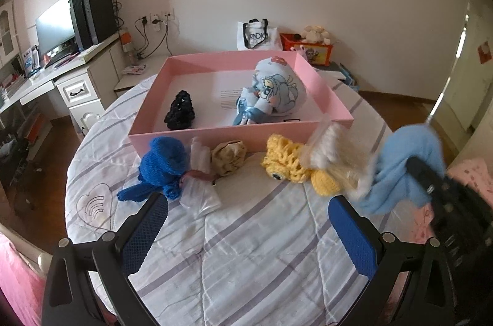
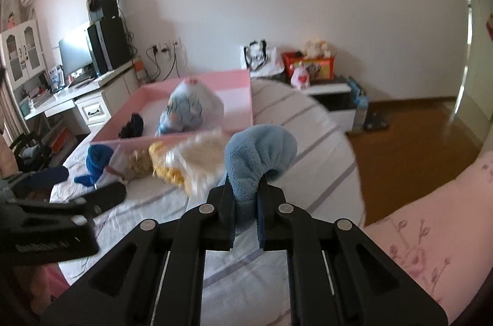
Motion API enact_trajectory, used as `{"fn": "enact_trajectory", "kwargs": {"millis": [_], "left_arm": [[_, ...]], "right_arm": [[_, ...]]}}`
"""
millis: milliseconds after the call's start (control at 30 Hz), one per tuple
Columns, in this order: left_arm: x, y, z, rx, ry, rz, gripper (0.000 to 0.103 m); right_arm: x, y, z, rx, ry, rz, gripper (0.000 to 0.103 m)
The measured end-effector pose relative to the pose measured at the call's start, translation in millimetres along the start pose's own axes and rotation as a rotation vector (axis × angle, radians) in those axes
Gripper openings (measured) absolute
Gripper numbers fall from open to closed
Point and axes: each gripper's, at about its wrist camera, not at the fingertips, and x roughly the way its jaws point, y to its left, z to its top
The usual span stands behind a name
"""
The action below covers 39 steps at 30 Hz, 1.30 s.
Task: Organize soft objects
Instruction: 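Grasp the light-blue towel with right tool while left tool grasps the blue knit hat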
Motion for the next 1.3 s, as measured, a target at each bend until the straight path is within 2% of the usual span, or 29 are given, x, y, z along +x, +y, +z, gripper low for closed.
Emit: {"fn": "enact_trajectory", "kwargs": {"millis": [167, 300, 500, 600, 700, 867, 933, 967, 1233, 1267, 1300], "left_arm": [[-1, 5, 3, -0.017, -0.008, 0.008, 0.103], [-5, 15, -1, -0.024, -0.019, 0.012, 0.103], [-7, 55, -15, -0.078, -0.012, 0.057, 0.103], [-7, 77, -20, -0.115, -0.011, 0.095, 0.103], [-5, 86, -25, -0.106, 0.006, 0.116, 0.103], [9, 90, -26, -0.113, 0.038, 0.095, 0.101], [19, 90, -23, -0.094, 0.053, 0.105, 0.091], [25, 89, -20, -0.089, 0.060, 0.108, 0.090], [48, 109, 10, -0.131, 0.014, 0.073, 0.089], [53, 111, 13, -0.135, 0.020, 0.077, 0.087], [60, 114, 16, -0.142, 0.037, 0.079, 0.079]], "right_arm": [[-23, 9, 30, -0.066, -0.095, 0.009, 0.009], [-38, 24, 38, -0.110, -0.161, -0.006, 0.009], [-29, 29, 19, -0.043, -0.082, 0.019, 0.009], [-29, 32, 13, -0.034, -0.073, 0.026, 0.009], [-28, 36, 10, -0.035, -0.069, 0.013, 0.010], [-27, 38, 6, -0.022, -0.068, 0.002, 0.010], [-25, 38, 4, -0.025, -0.060, 0.000, 0.010], [-25, 38, 3, -0.024, -0.057, 0.001, 0.010], [-18, 29, 0, 0.002, -0.036, -0.013, 0.010], [-17, 29, 0, 0.009, -0.034, -0.013, 0.010], [-15, 28, 1, 0.011, -0.030, -0.011, 0.010]]}}
